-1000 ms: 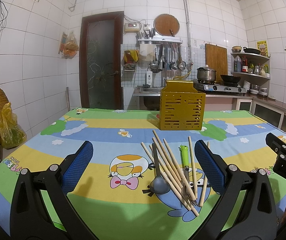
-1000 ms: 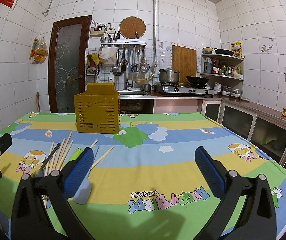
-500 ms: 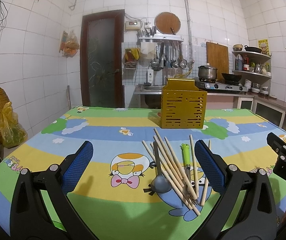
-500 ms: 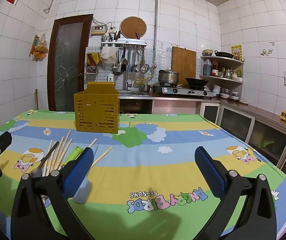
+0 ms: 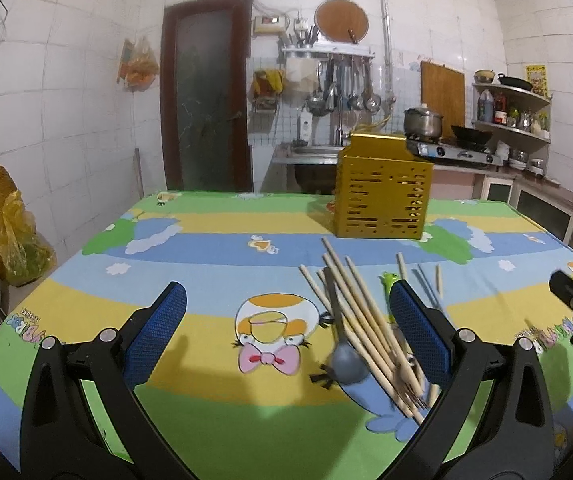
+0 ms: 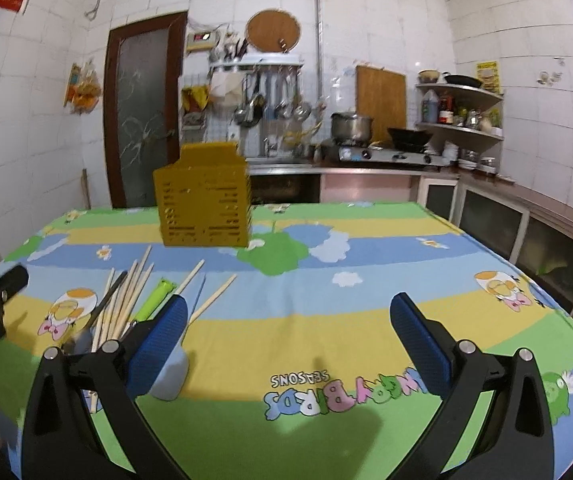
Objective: Organize utensils
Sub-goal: 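Move both tools down over the wooden chopsticks beside the yellow holder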
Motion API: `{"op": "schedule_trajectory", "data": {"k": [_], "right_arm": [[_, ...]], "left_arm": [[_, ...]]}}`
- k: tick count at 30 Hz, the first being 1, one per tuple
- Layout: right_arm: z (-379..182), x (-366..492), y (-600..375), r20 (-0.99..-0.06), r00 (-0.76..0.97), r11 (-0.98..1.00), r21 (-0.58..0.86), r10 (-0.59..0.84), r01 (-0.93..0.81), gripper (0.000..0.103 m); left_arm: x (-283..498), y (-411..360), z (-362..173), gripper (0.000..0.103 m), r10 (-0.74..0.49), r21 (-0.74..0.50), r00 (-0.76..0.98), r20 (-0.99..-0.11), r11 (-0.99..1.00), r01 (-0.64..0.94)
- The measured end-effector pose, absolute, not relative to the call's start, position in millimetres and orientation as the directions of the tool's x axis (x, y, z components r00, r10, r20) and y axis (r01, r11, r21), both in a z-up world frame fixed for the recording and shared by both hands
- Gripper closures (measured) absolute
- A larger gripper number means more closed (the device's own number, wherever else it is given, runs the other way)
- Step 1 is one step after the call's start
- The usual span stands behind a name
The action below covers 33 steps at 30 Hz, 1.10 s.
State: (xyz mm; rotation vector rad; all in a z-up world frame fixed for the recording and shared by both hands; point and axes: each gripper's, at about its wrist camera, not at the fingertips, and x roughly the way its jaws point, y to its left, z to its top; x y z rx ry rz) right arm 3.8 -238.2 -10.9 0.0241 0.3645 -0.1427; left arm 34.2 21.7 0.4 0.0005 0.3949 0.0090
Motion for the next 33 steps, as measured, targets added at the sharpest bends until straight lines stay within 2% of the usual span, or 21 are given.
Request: {"op": "schedule_trajectory", "data": {"k": [6, 11, 15, 22, 27, 33], "right_arm": [[-3.4, 37.4, -229.1, -0.42, 0.897, 0.99, -0.056, -0.141, 0.13, 0.004], [3.9, 85.6, -237.3, -0.515, 0.854, 0.994, 0.024, -0.075, 0.102, 0.004], [-2.8, 126.0, -236.9, -0.571, 0.819, 0.993, 0.05, -0.056, 0.103, 0.004], [-44.8, 180.1, -229.1, -0.677, 0.729, 0.99, 0.007, -0.1, 0.141, 0.004], [-57.6, 193.4, -232.2, -0.724, 0.685, 0.987, 0.044, -0.077, 0.157, 0.004], [-62.2, 199.5, -226.1, -0.753, 0.652, 0.986, 0.023, -0.093, 0.167, 0.004]], "left_arm": [[79.8, 33.8, 18.2, 0.005, -0.016, -0.022, 0.89, -0.455, 1.0, 0.007], [126.1, 34.0, 22.1, 0.005, -0.042, -0.02, 0.86, -0.509, 0.999, 0.037], [165.7, 34.0, 10.3, 0.005, -0.05, -0.05, 0.804, -0.593, 0.998, 0.026], [201.4, 24.6, -30.2, 0.005, 0.002, -0.003, 0.708, -0.706, 1.0, -0.005], [212.3, 32.3, -45.5, 0.005, 0.031, 0.009, 0.674, -0.738, 0.999, -0.036], [222.8, 35.6, -58.6, 0.005, 0.042, 0.01, 0.617, -0.786, 0.998, -0.054]]}}
